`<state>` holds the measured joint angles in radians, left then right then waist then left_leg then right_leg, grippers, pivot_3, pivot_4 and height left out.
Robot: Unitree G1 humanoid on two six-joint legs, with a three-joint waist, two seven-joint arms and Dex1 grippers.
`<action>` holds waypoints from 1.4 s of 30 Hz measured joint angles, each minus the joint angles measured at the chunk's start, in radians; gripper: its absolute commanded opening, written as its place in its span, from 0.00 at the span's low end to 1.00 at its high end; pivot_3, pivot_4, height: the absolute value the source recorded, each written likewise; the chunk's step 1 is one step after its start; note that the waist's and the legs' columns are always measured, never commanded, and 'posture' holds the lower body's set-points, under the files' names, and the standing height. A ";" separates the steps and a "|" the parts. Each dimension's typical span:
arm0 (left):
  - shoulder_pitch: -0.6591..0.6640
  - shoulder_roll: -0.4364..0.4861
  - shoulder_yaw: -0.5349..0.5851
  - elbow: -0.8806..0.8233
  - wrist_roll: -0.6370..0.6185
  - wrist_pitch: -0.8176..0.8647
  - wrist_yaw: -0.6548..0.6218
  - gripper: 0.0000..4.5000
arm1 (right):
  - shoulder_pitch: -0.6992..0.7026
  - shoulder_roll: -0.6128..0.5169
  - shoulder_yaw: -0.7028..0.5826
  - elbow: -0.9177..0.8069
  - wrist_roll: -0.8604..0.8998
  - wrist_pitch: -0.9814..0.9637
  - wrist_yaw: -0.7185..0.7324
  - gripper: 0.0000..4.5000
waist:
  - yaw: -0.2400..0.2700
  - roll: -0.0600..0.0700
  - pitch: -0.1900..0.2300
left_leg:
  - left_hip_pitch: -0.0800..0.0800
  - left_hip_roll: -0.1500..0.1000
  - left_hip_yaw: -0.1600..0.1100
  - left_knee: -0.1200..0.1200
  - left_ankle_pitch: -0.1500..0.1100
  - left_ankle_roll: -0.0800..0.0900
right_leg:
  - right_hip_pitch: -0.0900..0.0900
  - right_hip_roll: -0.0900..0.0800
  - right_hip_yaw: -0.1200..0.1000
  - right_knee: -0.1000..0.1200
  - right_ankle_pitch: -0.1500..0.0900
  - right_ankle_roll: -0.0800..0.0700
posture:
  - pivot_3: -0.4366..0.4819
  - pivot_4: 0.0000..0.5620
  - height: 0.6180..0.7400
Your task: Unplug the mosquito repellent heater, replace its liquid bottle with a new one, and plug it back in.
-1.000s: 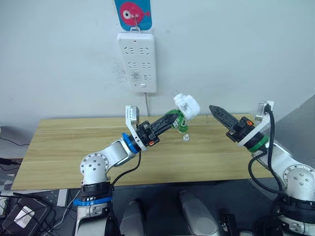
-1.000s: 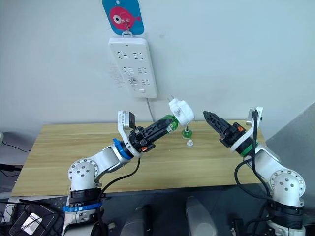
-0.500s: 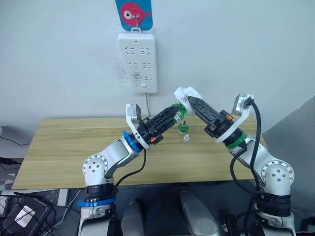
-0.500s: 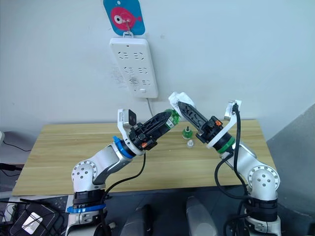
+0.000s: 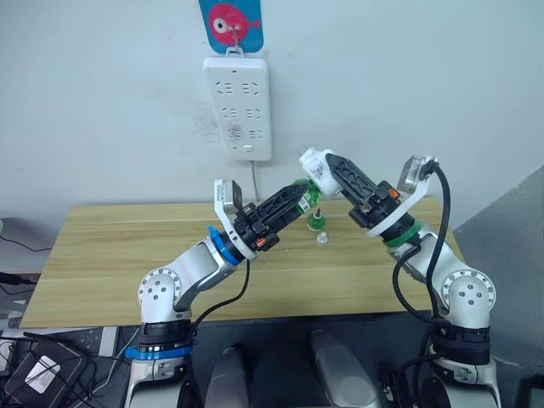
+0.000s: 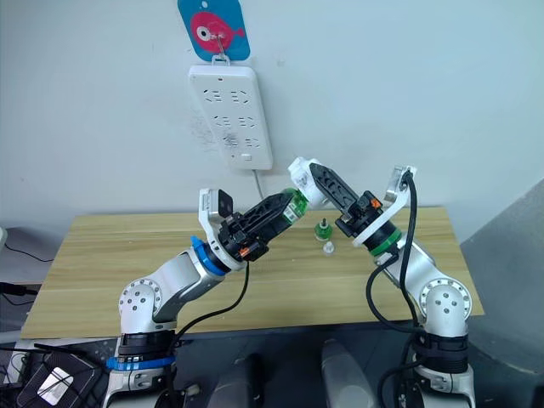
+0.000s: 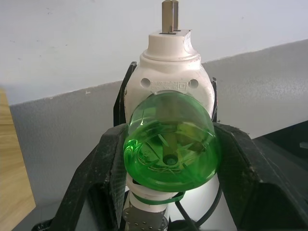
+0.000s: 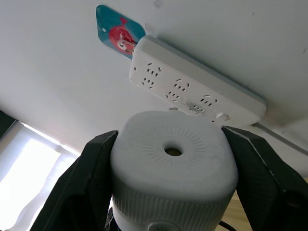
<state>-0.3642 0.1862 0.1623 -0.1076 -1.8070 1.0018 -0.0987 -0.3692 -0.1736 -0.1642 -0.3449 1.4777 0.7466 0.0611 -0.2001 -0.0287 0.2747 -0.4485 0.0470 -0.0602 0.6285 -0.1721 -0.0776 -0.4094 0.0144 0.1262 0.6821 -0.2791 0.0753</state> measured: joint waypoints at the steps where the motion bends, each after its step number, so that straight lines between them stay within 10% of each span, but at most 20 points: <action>1: 0.000 0.003 -0.002 0.000 0.000 -0.002 -0.002 0.51 | 0.000 0.000 0.000 0.000 0.000 0.001 0.000 0.68 | 0.000 0.000 0.000 | 0.000 0.000 0.000 0.000 0.000 0.000 | 0.000 0.000 0.000 0.000 0.000 0.000 | 0.15 0.39 0.97; 17: 0.000 0.007 -0.036 0.000 -0.008 -0.038 0.001 0.51 | 0.000 -0.001 0.000 0.000 0.007 -0.001 0.000 0.68 | 0.001 0.000 0.000 | 0.000 0.000 0.000 0.000 0.000 0.000 | 0.000 0.000 0.000 0.000 0.000 0.000 | 0.16 0.40 0.97; 24: -0.003 0.029 -0.042 0.022 0.007 -0.048 0.026 0.99 | 0.003 -0.017 0.005 0.000 0.005 0.004 0.001 0.68 | 0.001 0.000 0.000 | 0.000 0.000 0.000 0.000 0.000 0.000 | 0.000 0.000 0.000 0.000 0.000 0.000 | 0.16 0.40 0.97; 30: 0.025 0.118 -0.041 -0.010 0.042 -0.020 -0.003 0.99 | 0.008 -0.036 0.013 0.000 -0.016 0.004 0.004 0.68 | 0.000 0.000 0.000 | 0.000 0.000 0.000 -0.001 0.000 0.000 | -0.001 0.000 0.001 0.000 0.000 0.000 | 0.17 0.39 0.97; 42: 0.053 0.376 -0.020 -0.089 0.772 -0.348 -0.270 0.99 | -0.004 -0.255 0.045 -0.112 -0.321 -0.020 0.090 0.68 | 0.010 0.000 0.000 | -0.002 0.000 0.003 -0.002 0.000 0.000 | -0.004 0.000 0.002 -0.002 0.000 0.000 | 0.22 0.40 0.97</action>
<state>-0.3113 0.5625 0.1420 -0.1970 -1.0353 0.6537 -0.3691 -0.3737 -0.4290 -0.1195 -0.4568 1.1566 0.7268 0.1515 -0.1906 -0.0285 0.2746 -0.4500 0.0471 -0.0574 0.6262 -0.1721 -0.0778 -0.4131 0.0140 0.1283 0.6804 -0.2793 0.0749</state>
